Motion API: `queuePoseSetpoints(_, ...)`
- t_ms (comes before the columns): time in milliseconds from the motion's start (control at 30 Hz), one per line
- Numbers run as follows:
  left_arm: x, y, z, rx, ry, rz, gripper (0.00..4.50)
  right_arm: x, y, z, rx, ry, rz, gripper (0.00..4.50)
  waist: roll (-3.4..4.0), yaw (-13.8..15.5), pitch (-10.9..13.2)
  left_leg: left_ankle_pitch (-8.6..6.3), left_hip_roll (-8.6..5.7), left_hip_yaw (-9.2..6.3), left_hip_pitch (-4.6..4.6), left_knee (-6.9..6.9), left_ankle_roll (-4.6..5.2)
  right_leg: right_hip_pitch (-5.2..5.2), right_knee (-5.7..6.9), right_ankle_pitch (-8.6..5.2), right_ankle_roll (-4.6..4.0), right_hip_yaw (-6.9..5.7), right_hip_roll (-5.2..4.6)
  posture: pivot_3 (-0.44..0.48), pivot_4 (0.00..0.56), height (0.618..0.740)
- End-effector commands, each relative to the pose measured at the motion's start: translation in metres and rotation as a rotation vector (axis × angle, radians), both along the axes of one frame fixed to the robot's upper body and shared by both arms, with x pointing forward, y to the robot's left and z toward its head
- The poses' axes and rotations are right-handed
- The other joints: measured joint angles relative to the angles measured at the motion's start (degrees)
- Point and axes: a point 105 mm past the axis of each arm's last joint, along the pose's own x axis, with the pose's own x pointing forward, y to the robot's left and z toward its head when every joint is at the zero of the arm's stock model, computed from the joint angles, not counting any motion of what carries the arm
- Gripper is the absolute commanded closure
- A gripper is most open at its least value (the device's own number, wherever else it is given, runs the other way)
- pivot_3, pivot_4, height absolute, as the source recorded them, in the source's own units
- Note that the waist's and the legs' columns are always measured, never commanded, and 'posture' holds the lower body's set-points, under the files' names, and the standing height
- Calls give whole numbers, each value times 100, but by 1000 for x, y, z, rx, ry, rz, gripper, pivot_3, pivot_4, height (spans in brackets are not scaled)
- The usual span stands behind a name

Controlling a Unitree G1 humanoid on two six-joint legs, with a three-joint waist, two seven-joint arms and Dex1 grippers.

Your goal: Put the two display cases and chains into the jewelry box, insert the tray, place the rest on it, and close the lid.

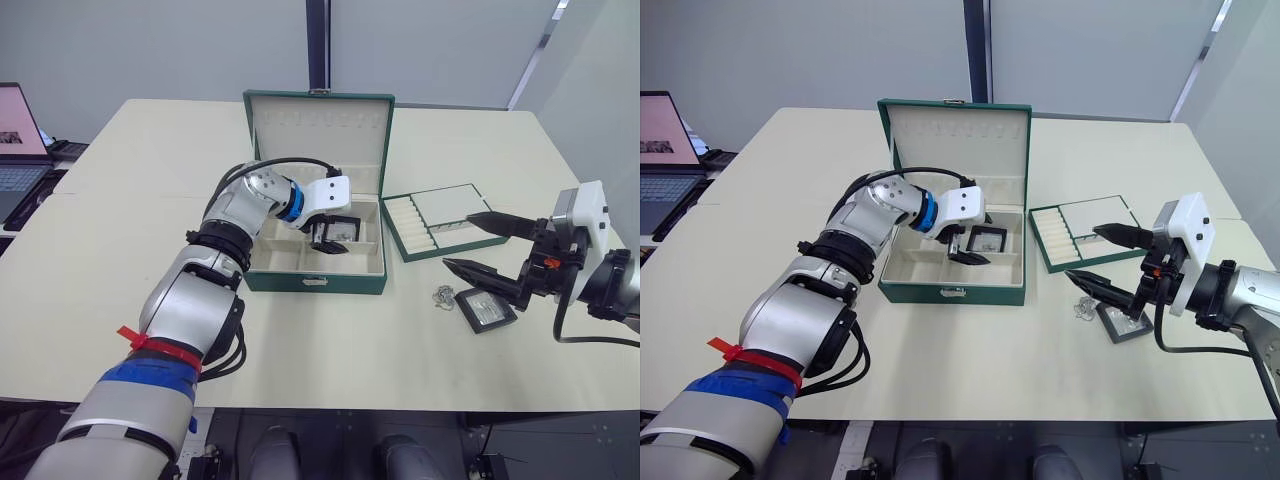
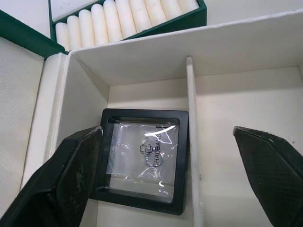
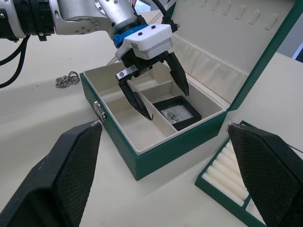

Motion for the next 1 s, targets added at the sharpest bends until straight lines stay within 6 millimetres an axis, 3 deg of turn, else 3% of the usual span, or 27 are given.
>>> queuePoseSetpoints(33,-15,-15,34,-138,33,-111,33,-1,-2,11,-10,-37,8,0,0,-1,0,0,0,0,0,0,0,0,0,0,0,0,0,0,150,740)
queuePoseSetpoints(133,-32,-14,50,-243,110,-180,33,-1,-3,12,-6,-36,18,0,3,-8,-2,0,1,0,-3,0,-1,0,1,0,0,-2,0,0,150,740)
queuePoseSetpoints(233,-58,6,67,-351,166,-204,33,2,-11,10,-7,-18,12,0,18,-61,-10,0,3,-1,1,-1,-1,1,1,0,0,2,1,0,150,740)
queuePoseSetpoints(333,-78,35,71,-413,200,-129,33,6,-24,3,-13,10,-17,0,23,-155,-13,1,11,-5,4,0,0,3,3,0,0,2,9,0,150,740)
queuePoseSetpoints(467,-102,78,69,-516,227,76,33,18,-54,-7,-3,23,-127,0,25,-161,-14,0,14,-11,6,1,0,11,2,0,0,0,9,0,150,740)
queuePoseSetpoints(600,-118,110,64,-594,215,262,33,25,-78,-16,24,38,-211,0,24,-132,-15,0,13,-15,6,1,0,19,3,0,0,-5,5,0,150,740)
queuePoseSetpoints(700,-128,154,58,-660,160,510,33,35,-99,-27,55,38,-309,0,23,-133,-16,0,12,-14,6,2,0,22,0,0,0,-3,4,0,150,740)
queuePoseSetpoints(1000,-150,254,15,-724,-43,1062,33,65,-121,-62,129,12,-461,0,29,-163,-20,-1,12,-9,10,-2,-2,19,-1,0,0,3,4,0,150,740)
